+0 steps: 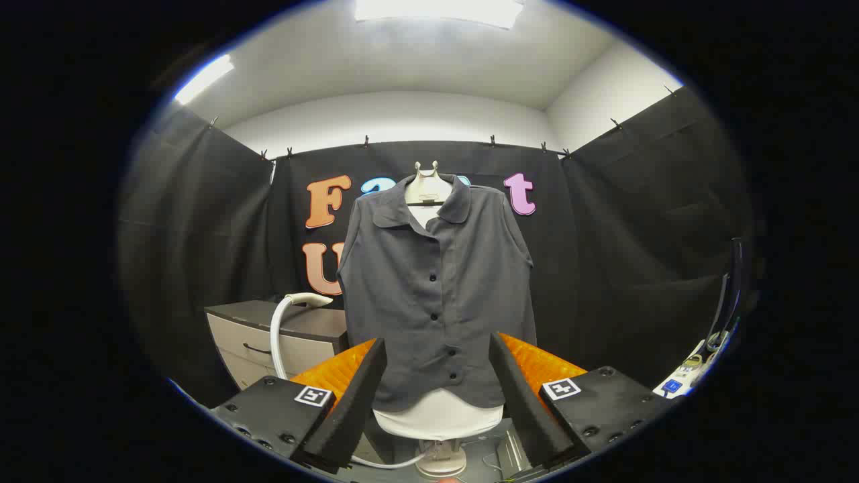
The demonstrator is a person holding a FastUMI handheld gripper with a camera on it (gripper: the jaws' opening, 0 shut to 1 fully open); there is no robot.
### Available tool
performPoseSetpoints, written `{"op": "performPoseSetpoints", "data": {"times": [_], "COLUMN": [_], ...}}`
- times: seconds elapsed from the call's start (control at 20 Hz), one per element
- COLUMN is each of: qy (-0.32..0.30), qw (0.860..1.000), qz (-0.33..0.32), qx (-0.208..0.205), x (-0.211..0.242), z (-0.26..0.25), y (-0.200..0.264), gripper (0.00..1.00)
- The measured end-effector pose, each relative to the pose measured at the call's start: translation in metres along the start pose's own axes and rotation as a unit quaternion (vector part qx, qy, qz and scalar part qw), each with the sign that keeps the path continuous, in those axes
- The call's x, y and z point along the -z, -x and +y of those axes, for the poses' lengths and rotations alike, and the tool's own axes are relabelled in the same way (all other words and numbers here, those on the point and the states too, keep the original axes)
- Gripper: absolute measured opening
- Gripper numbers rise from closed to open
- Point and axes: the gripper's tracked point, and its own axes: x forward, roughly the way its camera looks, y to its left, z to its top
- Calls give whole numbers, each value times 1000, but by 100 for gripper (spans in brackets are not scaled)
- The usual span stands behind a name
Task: Iron the clothes twice with a garment steamer, once on the left side and once on the right side.
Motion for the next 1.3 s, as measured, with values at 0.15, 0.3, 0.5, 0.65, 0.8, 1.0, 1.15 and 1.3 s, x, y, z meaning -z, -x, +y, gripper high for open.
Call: {"op": "performPoseSetpoints", "data": {"times": [0.15, 0.3, 0.5, 0.65, 0.8, 1.0, 1.15, 1.3], "qy": [-4, -2, 1, 2, 2, 6, 6, 1], "qw": [1000, 1000, 1000, 1000, 999, 999, 1000, 999], "qz": [1, 3, -4, 1, 2, 5, 22, 36], "qx": [-5, -4, -5, -6, 35, 53, 21, -12], "x": [1, 2, 0, 2, 3, 6, 12, 6], "z": [5, 8, 12, 15, 1, 8, 35, 68], "y": [-1, -1, 0, 1, 0, -3, -12, -27], "gripper": [98, 98, 98, 98, 98, 98, 98, 98]}}
